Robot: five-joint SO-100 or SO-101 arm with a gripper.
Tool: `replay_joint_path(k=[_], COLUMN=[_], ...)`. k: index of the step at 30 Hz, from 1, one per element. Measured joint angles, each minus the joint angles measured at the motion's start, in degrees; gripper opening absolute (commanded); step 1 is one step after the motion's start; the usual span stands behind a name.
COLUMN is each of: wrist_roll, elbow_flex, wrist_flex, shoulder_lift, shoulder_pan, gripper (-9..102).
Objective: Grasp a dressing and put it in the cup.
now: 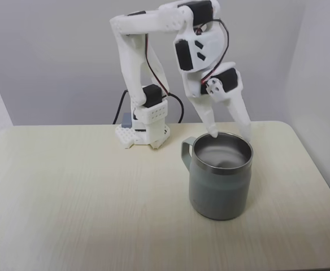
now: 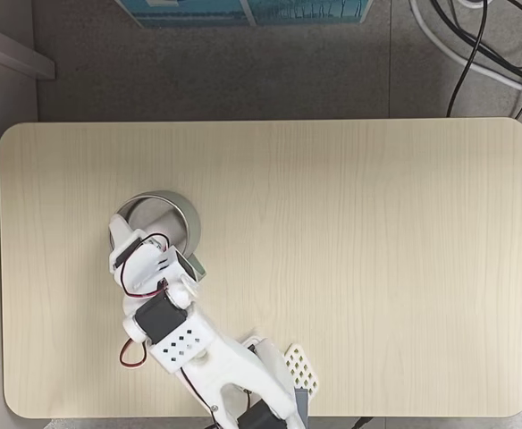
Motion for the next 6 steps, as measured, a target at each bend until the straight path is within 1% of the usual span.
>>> replay_joint_path(k=[6], wrist_roll=[-0.88], elbow_flex=[-0.79], wrist_flex=[0.0], shoulder_lift=[-0.53], shoulder_pan=[-0.18], gripper=[26])
